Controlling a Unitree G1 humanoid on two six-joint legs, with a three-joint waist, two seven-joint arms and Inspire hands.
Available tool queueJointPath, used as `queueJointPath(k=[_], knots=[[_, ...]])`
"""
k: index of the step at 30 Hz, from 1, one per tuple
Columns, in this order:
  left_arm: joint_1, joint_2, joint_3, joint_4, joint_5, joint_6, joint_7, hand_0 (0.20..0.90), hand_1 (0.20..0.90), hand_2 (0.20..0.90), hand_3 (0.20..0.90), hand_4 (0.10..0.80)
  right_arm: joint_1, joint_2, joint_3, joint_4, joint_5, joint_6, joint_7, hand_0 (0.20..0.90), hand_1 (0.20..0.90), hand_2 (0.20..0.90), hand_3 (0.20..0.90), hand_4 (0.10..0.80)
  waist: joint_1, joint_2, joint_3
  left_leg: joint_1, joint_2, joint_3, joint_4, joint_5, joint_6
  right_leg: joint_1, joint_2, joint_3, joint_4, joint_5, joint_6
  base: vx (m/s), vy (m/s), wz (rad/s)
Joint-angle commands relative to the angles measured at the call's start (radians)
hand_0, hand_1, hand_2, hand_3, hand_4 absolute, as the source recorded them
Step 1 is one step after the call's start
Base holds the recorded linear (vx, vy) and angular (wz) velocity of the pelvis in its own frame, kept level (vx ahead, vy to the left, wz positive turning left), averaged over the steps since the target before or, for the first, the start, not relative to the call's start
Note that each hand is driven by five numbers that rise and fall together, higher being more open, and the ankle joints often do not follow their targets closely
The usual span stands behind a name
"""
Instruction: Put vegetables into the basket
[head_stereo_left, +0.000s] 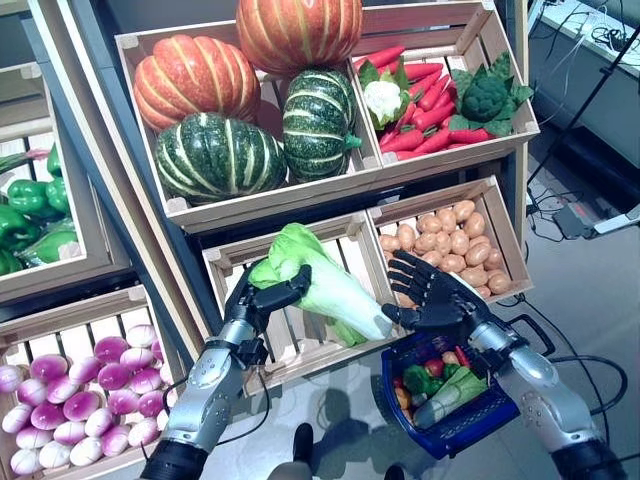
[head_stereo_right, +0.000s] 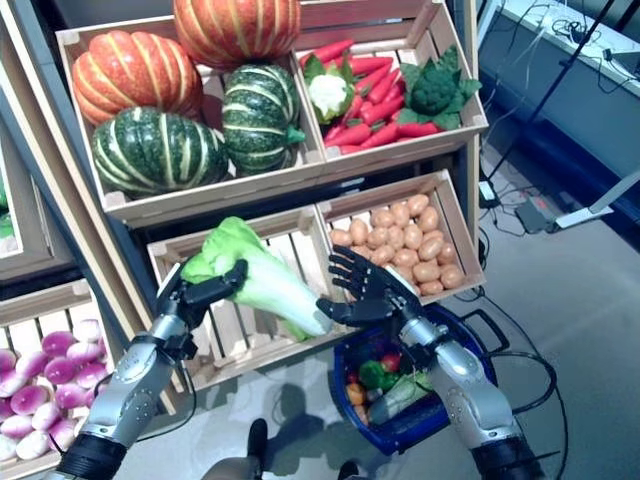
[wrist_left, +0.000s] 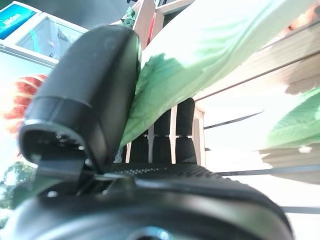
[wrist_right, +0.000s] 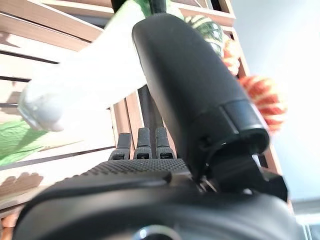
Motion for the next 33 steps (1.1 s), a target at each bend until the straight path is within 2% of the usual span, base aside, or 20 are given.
queueJointPath(k=[1, 4, 8, 12, 18, 23, 29, 30, 33], knots=[[-0.133, 0.042, -0.028, -0.095, -0.054, -0.076, -0.044, 0.3, 0.3, 0.3, 0.3, 0.4, -0.12, -0.07, 0.05, -0.091, 0.011, -0.001, 0.064, 0.9, 0.9, 0.9, 0.9, 0.8, 0.019, -0.024, -0.118, 0.085, -0.004, 0.033, 0.001, -0.144, -0.021, -0.031, -0.076, 0.016, -0.033, 0.114, 0.016, 0.0, 0.0, 0.0], [-0.139, 0.045, -0.035, -0.087, -0.058, -0.068, -0.044, 0.3, 0.3, 0.3, 0.3, 0.4, -0.156, -0.093, 0.081, -0.089, 0.027, 0.055, 0.071, 0.9, 0.9, 0.9, 0.9, 0.8, 0.02, -0.027, -0.127, 0.087, -0.003, 0.036, 0.001, -0.145, -0.022, -0.029, -0.078, 0.016, -0.037, 0.117, 0.017, 0.0, 0.0, 0.0], [-0.146, 0.051, -0.037, -0.073, -0.077, -0.062, -0.058, 0.3, 0.3, 0.3, 0.3, 0.4, -0.189, -0.103, 0.125, -0.064, 0.076, 0.176, 0.139, 0.9, 0.9, 0.9, 0.9, 0.8, 0.024, -0.032, -0.135, 0.09, -0.001, 0.04, 0.001, -0.144, -0.024, -0.027, -0.083, 0.013, -0.037, 0.119, 0.02, 0.0, 0.0, 0.0], [-0.152, 0.06, -0.055, -0.07, -0.081, -0.061, -0.059, 0.3, 0.3, 0.3, 0.3, 0.4, -0.224, -0.118, 0.193, -0.043, 0.111, 0.253, 0.217, 0.9, 0.9, 0.9, 0.9, 0.8, 0.029, -0.036, -0.144, 0.095, 0.0, 0.042, 0.001, -0.144, -0.025, -0.023, -0.085, 0.01, -0.039, 0.122, 0.022, 0.0, 0.0, 0.0], [-0.162, 0.073, -0.072, -0.054, -0.094, -0.057, -0.068, 0.3, 0.3, 0.3, 0.3, 0.4, -0.276, -0.15, 0.289, 0.002, 0.082, 0.394, 0.438, 0.9, 0.9, 0.9, 0.9, 0.8, 0.035, -0.045, -0.155, 0.095, 0.002, 0.04, 0.001, -0.14, -0.03, -0.022, -0.085, 0.01, -0.037, 0.124, 0.021, 0.0, 0.0, 0.0], [-0.157, 0.08, -0.085, -0.05, -0.101, -0.056, -0.073, 0.3, 0.3, 0.3, 0.3, 0.4, -0.307, -0.156, 0.356, 0.037, 0.078, 0.408, 0.529, 0.9, 0.9, 0.9, 0.9, 0.8, 0.041, -0.049, -0.165, 0.097, 0.002, 0.038, 0.001, -0.139, -0.03, -0.019, -0.082, 0.015, -0.037, 0.122, 0.018, 0.0, 0.0, 0.0], [-0.142, 0.08, -0.087, -0.052, -0.096, -0.054, -0.075, 0.3, 0.3, 0.3, 0.3, 0.4, -0.31, -0.157, 0.369, 0.047, 0.049, 0.392, 0.463, 0.9, 0.9, 0.9, 0.9, 0.8, 0.043, -0.049, -0.172, 0.098, 0.002, 0.035, 0.001, -0.138, -0.031, -0.018, -0.082, 0.022, -0.036, 0.12, 0.018, 0.0, 0.0, 0.0], [-0.142, 0.078, -0.088, -0.046, -0.096, -0.057, -0.075, 0.3, 0.3, 0.3, 0.3, 0.4, -0.307, -0.15, 0.362, 0.06, 0.047, 0.384, 0.385, 0.9, 0.9, 0.9, 0.9, 0.8, 0.04, -0.049, -0.173, 0.099, 0.001, 0.034, 0.001, -0.139, -0.031, -0.019, -0.082, 0.026, -0.035, 0.119, 0.018, 0.0, 0.0, 0.0], [-0.138, 0.073, -0.087, -0.042, -0.09, -0.062, -0.063, 0.3, 0.3, 0.3, 0.3, 0.4, -0.299, -0.142, 0.343, 0.067, 0.048, 0.367, 0.268, 0.9, 0.9, 0.9, 0.9, 0.8, 0.035, -0.046, -0.174, 0.102, 0.001, 0.036, 0.001, -0.14, -0.029, -0.019, -0.082, 0.034, -0.036, 0.12, 0.02, 0.0, 0.0, 0.0]])
